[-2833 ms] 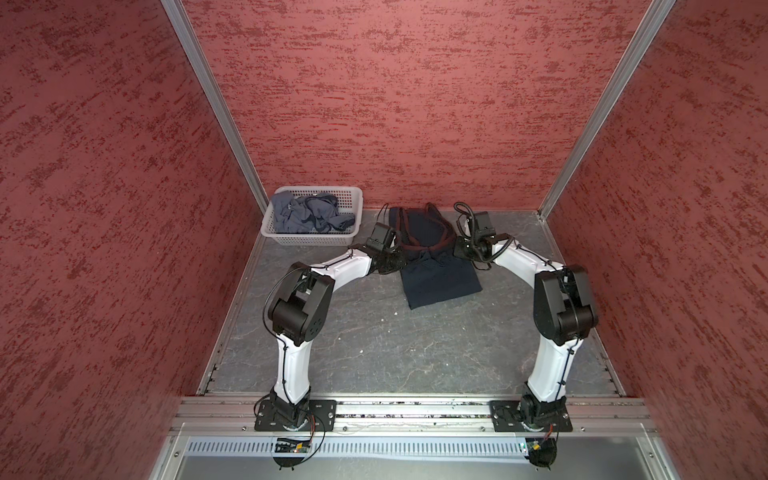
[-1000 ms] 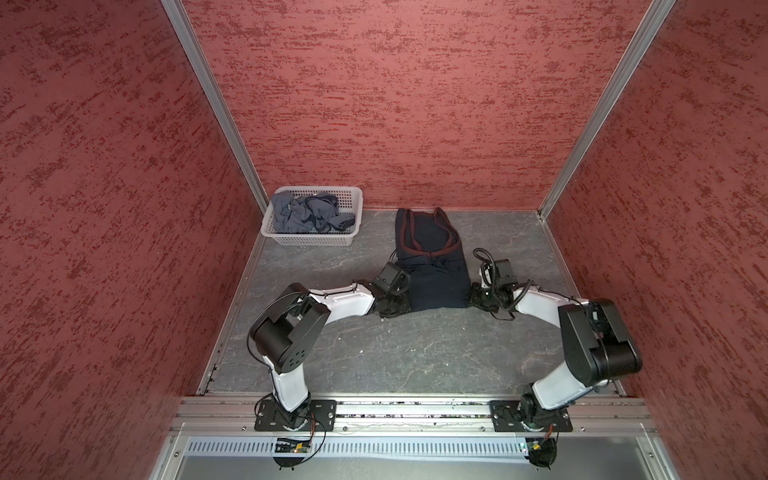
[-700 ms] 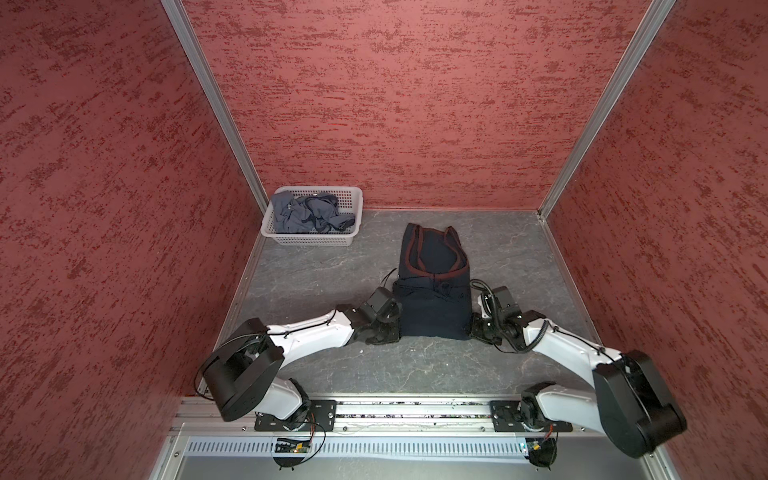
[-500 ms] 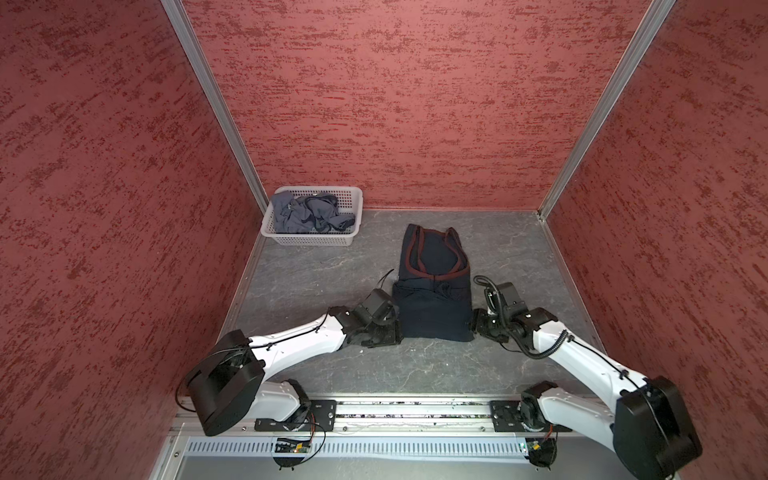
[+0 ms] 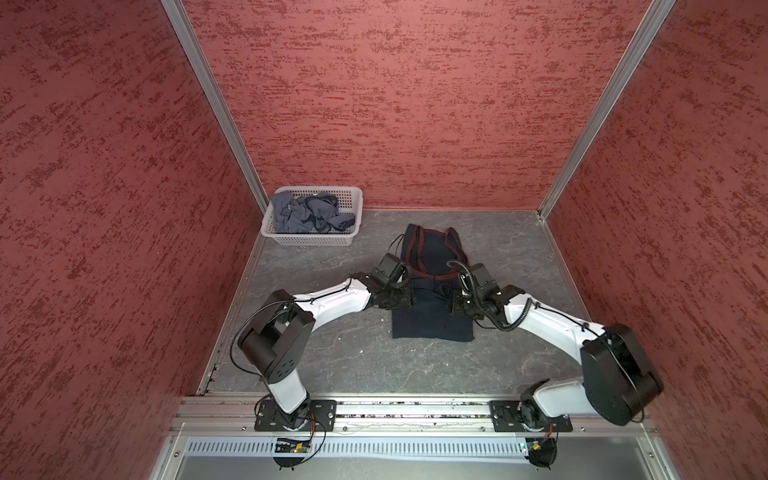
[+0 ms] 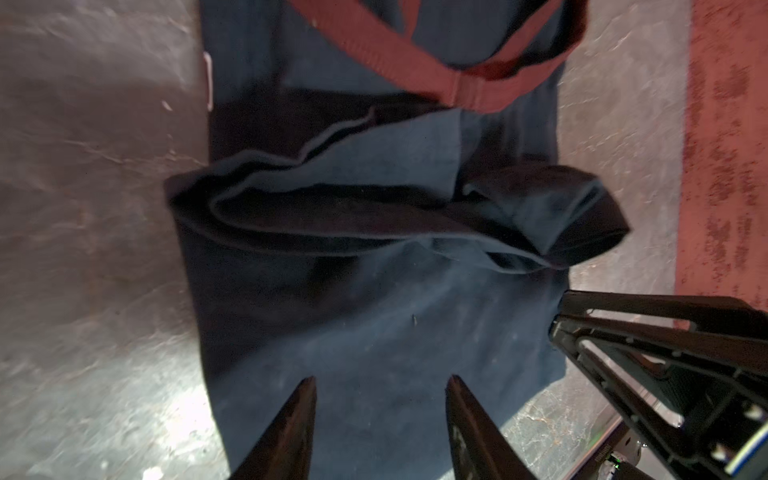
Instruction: Fold and stack the tank tops
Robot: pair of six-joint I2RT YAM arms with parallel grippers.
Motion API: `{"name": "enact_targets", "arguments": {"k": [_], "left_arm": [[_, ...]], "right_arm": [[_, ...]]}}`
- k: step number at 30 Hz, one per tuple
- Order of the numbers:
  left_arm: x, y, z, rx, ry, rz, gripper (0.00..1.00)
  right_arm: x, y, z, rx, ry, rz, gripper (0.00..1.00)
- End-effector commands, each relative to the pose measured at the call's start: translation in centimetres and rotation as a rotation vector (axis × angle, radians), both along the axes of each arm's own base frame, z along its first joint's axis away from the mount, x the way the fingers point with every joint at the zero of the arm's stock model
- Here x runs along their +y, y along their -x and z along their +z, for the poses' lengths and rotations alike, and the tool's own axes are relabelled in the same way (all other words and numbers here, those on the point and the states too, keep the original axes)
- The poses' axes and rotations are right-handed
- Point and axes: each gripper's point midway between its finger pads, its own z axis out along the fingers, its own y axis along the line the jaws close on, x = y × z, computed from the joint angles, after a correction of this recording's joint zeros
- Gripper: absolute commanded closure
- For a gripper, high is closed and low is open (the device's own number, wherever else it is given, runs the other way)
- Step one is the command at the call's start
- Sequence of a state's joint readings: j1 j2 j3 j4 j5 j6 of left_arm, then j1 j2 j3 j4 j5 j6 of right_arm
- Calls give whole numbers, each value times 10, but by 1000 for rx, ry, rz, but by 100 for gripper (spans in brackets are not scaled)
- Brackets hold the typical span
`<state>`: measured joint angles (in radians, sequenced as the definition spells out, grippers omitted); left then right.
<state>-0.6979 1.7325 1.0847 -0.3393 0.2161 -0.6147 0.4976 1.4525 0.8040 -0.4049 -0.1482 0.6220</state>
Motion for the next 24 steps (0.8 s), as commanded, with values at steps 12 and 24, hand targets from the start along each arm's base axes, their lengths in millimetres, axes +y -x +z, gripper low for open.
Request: {"name": "enact_targets", "arguments": {"k": [12, 24], "left_arm": [[-22, -86, -7, -77, 36, 10, 51], [6, -78, 49, -127, 30, 71, 34]], "right_arm": [[-14, -93, 3, -138, 118, -73, 67], [-51, -87, 30, -169, 160, -122, 51]]}}
